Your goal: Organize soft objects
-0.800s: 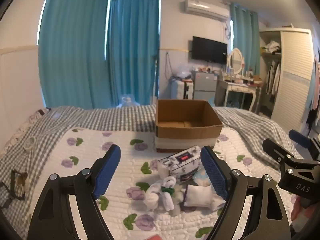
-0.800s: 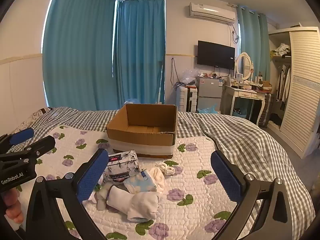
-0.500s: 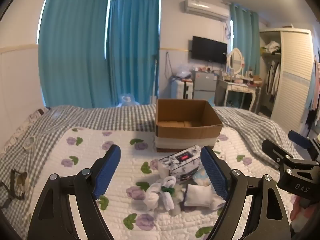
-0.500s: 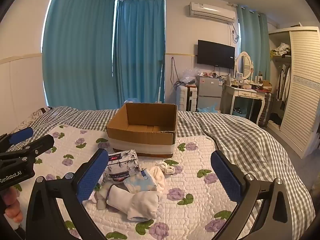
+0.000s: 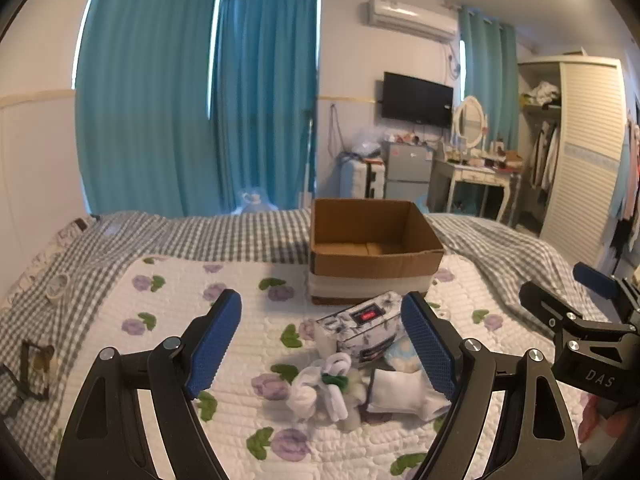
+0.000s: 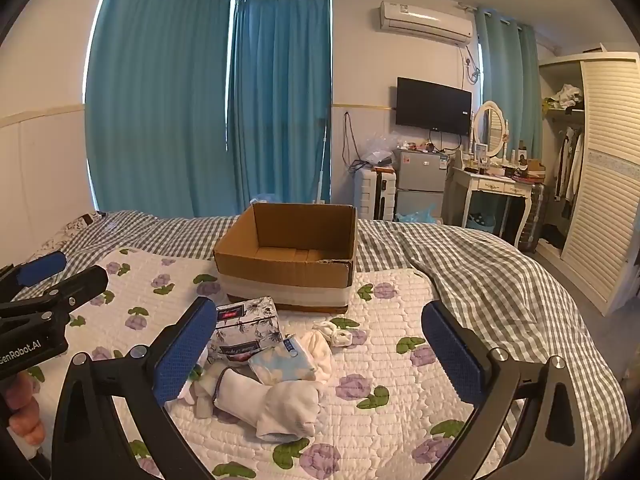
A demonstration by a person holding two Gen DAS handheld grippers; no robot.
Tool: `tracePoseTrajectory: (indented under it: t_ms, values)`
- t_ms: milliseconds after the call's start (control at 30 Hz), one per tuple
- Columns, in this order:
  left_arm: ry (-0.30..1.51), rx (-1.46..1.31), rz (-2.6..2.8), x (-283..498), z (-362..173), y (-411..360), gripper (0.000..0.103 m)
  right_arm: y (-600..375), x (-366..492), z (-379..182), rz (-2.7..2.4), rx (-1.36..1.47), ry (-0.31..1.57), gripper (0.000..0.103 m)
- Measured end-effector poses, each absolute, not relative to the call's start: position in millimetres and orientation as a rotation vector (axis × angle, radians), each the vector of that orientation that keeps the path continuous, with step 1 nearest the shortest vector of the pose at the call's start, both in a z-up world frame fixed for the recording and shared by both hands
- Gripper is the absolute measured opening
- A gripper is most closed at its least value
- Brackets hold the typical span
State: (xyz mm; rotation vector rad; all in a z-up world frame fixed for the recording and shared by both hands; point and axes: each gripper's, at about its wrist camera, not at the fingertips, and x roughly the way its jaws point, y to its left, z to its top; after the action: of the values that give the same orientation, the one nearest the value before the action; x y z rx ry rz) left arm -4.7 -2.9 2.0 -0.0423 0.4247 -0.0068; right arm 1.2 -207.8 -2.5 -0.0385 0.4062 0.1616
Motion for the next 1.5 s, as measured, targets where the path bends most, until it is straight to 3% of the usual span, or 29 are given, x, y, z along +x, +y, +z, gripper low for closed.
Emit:
tracePoseTrajectory:
  t_ms: [1500]
  values:
    - [0.429,-0.032,0.014,-1.4,-1.3,0.9,0.084,-207.5,2.3,-4.9,0.164,-0.037,0.412,0.103]
